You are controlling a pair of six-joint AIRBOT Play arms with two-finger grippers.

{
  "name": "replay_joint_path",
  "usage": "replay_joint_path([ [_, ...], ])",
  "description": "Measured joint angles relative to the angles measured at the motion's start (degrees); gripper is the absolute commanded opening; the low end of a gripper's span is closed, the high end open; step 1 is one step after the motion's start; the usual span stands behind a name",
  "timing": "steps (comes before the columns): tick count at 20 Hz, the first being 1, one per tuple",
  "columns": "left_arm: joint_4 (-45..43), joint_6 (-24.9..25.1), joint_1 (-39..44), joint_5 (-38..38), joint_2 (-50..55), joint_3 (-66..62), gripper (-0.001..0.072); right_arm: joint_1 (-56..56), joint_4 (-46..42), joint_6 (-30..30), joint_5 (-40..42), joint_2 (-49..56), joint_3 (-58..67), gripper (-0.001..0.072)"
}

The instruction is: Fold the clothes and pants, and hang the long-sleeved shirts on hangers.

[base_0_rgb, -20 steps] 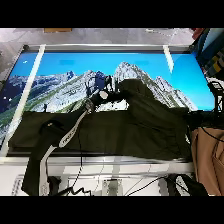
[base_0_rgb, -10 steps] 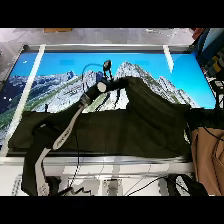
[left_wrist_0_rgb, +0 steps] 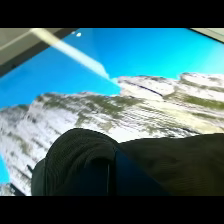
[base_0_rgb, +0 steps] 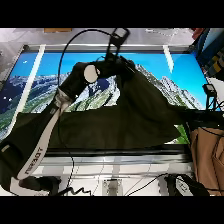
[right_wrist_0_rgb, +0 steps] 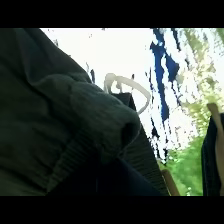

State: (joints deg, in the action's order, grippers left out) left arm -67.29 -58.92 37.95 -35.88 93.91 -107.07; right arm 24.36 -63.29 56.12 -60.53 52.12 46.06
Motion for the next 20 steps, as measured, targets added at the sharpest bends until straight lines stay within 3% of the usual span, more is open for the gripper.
replay_joint_path([
  [6, 7.5, 4.2, 16.9, -6.1, 4.3, 0.0, 0.0022, 0.0, -1.6, 0.0, 0.6, 1.1, -2.2, 0.0043],
  [8, 10.0, 5.6, 21.5, -7.3, 5.2, 0.0, 0.0087, 0.0, -3.5, 0.0, 1.5, 1.2, -2.4, 0.0043],
  [9, 10.7, 6.1, 22.8, -7.6, 5.4, 0.0, 0.0344, 0.0, -4.6, 0.0, 2.0, 1.2, -2.4, 0.0043],
  [10, 11.6, 6.3, 23.7, -7.9, 5.5, 0.0, 0.0708, 0.0, -5.7, 0.0, 2.1, 1.2, -2.4, 0.0043],
  [15, 12.4, 6.1, 20.9, -10.8, 5.6, 0.0, 0.0704, 0.0, -8.3, 0.3, 2.8, 1.3, -2.5, 0.0043],
  [18, 7.9, -0.7, 14.4, -11.6, 5.6, 0.0, 0.0695, 0.0, -8.7, 0.4, 2.8, 1.3, -2.5, 0.0043],
  [20, 4.1, -7.0, 8.7, -12.0, 5.8, 0.1, 0.0537, 0.0, -8.9, 0.4, 2.9, 1.3, -2.5, 0.0043],
])
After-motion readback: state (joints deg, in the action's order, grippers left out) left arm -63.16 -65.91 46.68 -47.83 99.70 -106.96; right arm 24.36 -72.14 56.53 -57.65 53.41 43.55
